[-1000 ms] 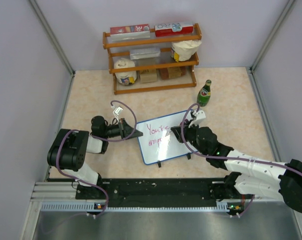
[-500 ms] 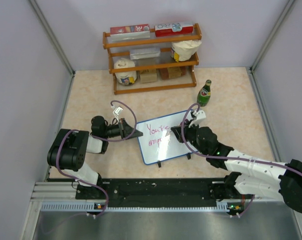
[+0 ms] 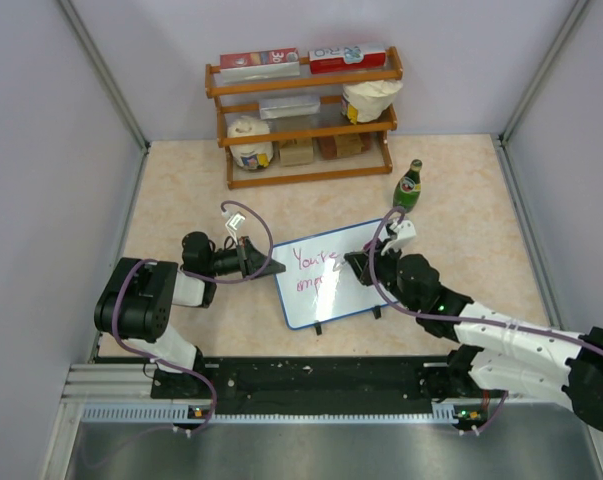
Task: Write a sentence on the whiteboard
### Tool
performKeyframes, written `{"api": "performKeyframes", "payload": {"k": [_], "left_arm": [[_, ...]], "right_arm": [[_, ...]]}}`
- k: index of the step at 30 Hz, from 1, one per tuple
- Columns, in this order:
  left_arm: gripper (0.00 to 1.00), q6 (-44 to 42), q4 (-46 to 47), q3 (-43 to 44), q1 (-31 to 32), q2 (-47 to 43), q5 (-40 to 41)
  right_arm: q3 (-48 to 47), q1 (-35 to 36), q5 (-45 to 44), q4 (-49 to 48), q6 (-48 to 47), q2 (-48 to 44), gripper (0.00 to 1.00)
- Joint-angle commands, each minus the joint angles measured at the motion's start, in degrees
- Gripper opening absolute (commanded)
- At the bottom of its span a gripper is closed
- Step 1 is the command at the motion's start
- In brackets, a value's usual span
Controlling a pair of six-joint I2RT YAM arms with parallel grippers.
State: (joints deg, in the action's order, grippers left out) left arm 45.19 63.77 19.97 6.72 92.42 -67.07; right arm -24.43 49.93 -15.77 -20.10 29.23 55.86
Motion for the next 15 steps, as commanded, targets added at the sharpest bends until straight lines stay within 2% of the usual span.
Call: {"api": "performKeyframes", "payload": {"k": [1, 15], "left_arm": [[0.0, -2.83, 3.03, -0.19, -0.92, 1.18, 3.08], [0.0, -2.74, 3.21, -0.19, -0.92, 1.18, 3.08]], "right_arm": [[-2.12, -0.63, -0.66, -0.47, -0.32, -1.54, 0.0], [-0.89, -0.98, -0.75, -1.53, 0.39, 1.45, 0.0]]}}
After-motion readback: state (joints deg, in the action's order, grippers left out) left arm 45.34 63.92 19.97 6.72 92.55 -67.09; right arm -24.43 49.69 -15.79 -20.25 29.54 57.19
